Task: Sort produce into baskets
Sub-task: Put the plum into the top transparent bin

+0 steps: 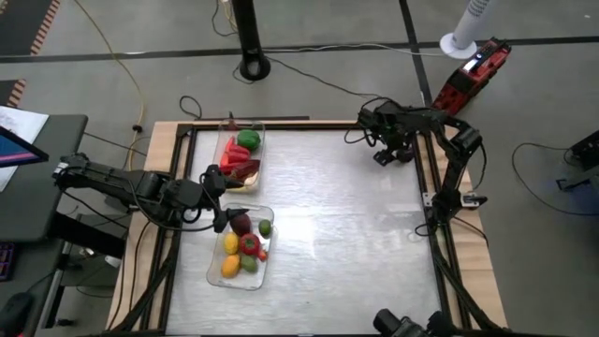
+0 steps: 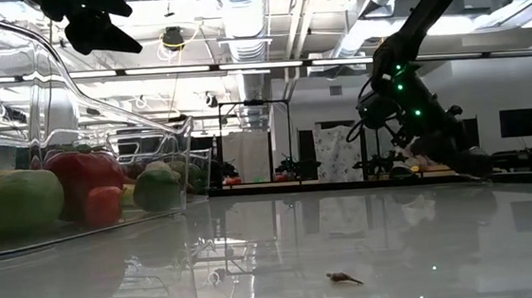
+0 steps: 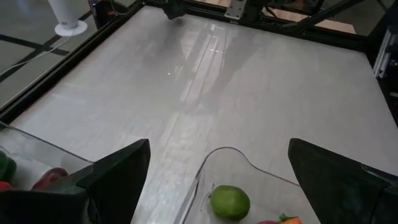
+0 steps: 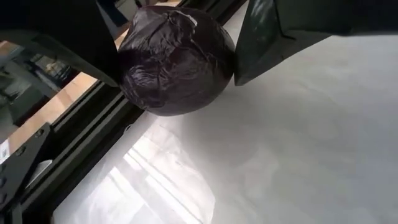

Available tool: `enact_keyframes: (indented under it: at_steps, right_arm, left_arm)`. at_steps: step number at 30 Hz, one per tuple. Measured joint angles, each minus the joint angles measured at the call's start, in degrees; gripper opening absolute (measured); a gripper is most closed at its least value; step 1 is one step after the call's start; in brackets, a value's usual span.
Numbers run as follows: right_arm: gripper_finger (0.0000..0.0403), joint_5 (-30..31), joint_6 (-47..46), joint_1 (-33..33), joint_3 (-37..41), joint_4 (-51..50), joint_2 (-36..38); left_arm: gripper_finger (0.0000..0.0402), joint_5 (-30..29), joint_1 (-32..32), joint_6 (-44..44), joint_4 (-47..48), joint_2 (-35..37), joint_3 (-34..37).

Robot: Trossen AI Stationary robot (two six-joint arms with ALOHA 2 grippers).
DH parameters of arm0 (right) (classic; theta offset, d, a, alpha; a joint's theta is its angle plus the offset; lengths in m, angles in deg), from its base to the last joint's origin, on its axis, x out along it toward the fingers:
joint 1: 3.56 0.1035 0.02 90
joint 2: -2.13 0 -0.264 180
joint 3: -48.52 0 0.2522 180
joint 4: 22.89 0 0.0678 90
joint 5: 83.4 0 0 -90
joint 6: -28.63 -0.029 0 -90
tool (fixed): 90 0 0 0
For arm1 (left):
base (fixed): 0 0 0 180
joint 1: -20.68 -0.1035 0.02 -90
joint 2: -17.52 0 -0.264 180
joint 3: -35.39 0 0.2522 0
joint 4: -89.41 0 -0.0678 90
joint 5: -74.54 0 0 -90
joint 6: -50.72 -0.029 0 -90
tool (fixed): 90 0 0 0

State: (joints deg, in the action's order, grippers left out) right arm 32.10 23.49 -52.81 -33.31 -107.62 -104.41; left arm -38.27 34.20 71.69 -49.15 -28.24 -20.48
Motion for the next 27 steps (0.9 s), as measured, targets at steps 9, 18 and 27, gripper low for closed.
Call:
enact_keyframes:
  at_steps: [9,18,27]
  right_arm:
    - [0.0305,-8.19,2.27,10.74,-2.63,2.02,0.00]
    - [0.0304,-13.76,6.54,25.33,-15.45,6.48,0.04]
    - [0.0303,-26.59,13.84,34.06,-19.85,34.75,-0.32]
  left_arm:
    - [0.0368,-0.02,0.00,0.76,-0.08,0.02,0.00]
    - [0.0368,-1.96,0.00,0.90,0.94,0.02,-0.02]
    - [0.0368,-3.43,0.00,-0.09,1.05,1.67,-0.07]
